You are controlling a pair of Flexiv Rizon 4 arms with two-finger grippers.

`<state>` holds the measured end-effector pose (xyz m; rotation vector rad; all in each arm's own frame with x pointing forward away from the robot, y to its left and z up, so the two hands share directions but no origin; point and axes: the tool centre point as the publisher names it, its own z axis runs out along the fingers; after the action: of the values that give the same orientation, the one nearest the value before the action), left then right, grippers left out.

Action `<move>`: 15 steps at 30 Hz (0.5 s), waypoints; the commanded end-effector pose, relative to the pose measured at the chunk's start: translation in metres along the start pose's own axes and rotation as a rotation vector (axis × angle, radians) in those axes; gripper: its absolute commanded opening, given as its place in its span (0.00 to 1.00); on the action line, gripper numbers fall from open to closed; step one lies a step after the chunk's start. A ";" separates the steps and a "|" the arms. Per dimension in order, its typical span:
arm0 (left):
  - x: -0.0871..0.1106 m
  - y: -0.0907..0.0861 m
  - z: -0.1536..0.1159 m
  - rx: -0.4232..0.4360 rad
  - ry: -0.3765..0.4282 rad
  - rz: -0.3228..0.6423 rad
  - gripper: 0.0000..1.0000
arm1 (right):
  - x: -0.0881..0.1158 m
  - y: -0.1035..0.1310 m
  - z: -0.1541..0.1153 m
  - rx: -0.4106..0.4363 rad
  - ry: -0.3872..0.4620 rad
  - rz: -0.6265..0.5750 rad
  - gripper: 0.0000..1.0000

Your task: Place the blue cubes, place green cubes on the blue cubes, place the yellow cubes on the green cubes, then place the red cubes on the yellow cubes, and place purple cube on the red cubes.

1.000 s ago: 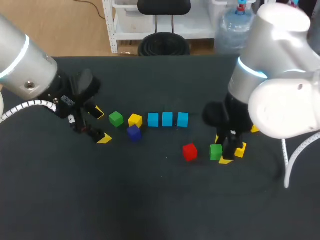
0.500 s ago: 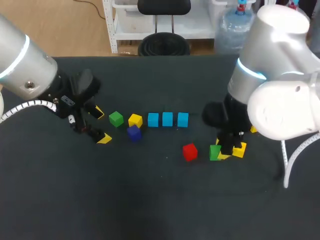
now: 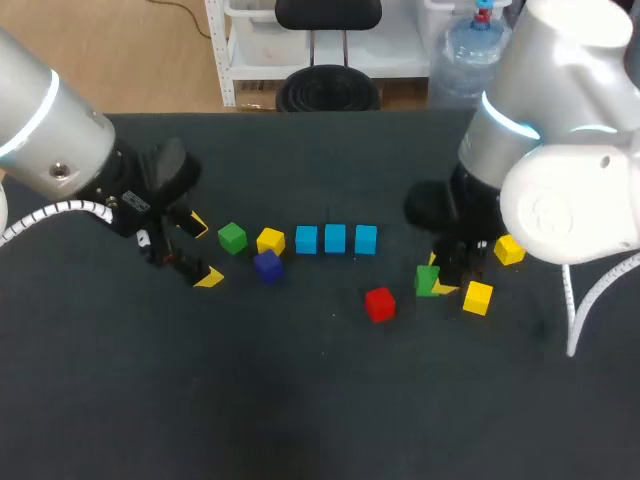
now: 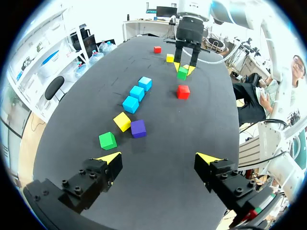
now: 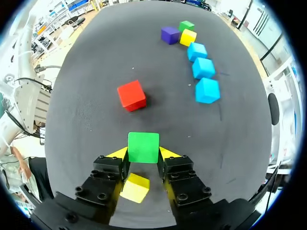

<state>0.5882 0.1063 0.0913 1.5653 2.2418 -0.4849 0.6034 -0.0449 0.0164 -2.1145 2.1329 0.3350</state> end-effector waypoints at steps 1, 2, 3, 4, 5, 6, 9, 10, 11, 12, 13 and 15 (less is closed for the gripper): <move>0.000 0.001 0.000 0.003 -0.001 0.001 1.00 | -0.006 -0.011 -0.011 -0.008 0.003 0.012 0.00; 0.000 0.001 0.000 0.003 -0.001 0.001 1.00 | -0.007 -0.014 -0.013 -0.008 -0.001 0.018 0.00; 0.000 0.001 0.000 0.003 -0.001 0.001 1.00 | -0.008 -0.018 -0.015 -0.003 -0.005 0.023 0.00; 0.000 0.001 0.000 0.003 -0.001 0.001 1.00 | -0.010 -0.021 -0.018 0.008 -0.005 0.026 0.00; 0.000 0.001 0.000 0.003 -0.001 0.001 1.00 | -0.011 -0.025 -0.019 0.016 -0.005 0.027 0.00; 0.000 0.001 0.000 0.003 -0.001 0.001 1.00 | -0.013 -0.029 -0.021 0.024 -0.007 0.028 0.00; 0.000 0.001 0.000 0.003 -0.001 0.001 1.00 | -0.018 -0.039 -0.024 0.048 -0.009 0.022 0.00; 0.000 0.001 0.000 0.003 -0.001 0.001 1.00 | -0.019 -0.043 -0.025 0.056 -0.011 0.020 0.00; 0.000 0.001 0.000 0.003 -0.001 0.001 1.00 | -0.021 -0.046 -0.027 0.064 -0.016 0.020 0.00; 0.000 0.001 0.000 0.003 -0.001 0.001 1.00 | -0.023 -0.049 -0.028 0.072 -0.021 0.019 0.00; 0.000 0.001 0.000 0.003 -0.001 0.001 1.00 | -0.025 -0.052 -0.028 0.078 -0.024 0.017 0.00; 0.000 0.001 0.000 0.003 -0.001 0.001 1.00 | -0.032 -0.056 -0.029 0.086 -0.032 0.003 0.00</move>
<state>0.5882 0.1063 0.0913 1.5653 2.2418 -0.4849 0.6575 -0.0269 0.0490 -2.0372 2.0975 0.2657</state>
